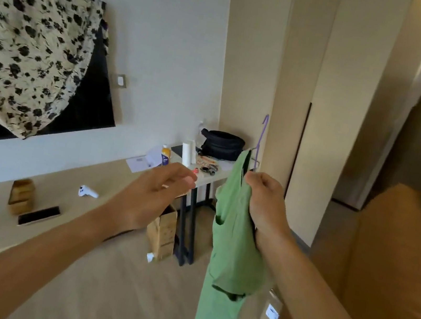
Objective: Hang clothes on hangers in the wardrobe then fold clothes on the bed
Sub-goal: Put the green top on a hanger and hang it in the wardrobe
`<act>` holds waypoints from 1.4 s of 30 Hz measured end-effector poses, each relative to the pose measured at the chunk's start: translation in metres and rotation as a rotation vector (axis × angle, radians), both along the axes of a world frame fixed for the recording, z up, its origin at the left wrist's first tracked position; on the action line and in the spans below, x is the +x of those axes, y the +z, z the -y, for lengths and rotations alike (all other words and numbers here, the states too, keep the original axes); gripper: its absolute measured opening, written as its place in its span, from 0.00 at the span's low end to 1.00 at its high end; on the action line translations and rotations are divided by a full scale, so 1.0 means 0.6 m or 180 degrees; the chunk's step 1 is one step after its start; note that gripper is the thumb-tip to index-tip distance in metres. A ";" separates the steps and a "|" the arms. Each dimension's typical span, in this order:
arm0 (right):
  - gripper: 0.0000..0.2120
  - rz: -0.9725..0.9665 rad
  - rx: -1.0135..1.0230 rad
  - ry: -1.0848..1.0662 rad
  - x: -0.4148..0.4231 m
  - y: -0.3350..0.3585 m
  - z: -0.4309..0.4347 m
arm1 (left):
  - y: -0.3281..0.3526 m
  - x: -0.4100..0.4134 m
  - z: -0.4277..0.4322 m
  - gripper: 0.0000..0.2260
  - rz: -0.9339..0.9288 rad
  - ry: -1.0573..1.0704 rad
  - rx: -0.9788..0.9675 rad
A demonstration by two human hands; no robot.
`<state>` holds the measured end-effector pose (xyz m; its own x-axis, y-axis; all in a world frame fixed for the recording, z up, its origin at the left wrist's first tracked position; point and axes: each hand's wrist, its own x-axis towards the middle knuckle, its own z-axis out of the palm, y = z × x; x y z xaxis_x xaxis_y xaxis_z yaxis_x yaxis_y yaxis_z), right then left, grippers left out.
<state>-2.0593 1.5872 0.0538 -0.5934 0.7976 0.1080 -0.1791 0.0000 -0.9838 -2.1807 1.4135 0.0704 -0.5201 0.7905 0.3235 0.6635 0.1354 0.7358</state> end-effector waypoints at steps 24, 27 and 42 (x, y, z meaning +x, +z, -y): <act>0.16 0.0421 -0.0042 -0.2332 -0.388 -0.028 -0.484 | -0.041 -0.528 -0.706 0.10 0.0759 -0.2389 0.0107; 0.13 0.0492 -0.0086 -0.2469 -0.402 -0.037 -0.566 | -0.066 -0.542 -0.815 0.10 0.0779 -0.2524 0.0096; 0.16 0.0418 -0.0050 -0.2913 -0.399 0.007 -1.148 | -0.012 -0.554 -1.432 0.11 0.0618 -0.2947 0.0203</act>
<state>-2.2988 2.2760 0.0580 0.2620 0.9625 0.0697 -0.0028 0.0729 -0.9973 -2.5131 2.2729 0.0634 0.2555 0.8997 0.3540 0.3524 -0.4276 0.8324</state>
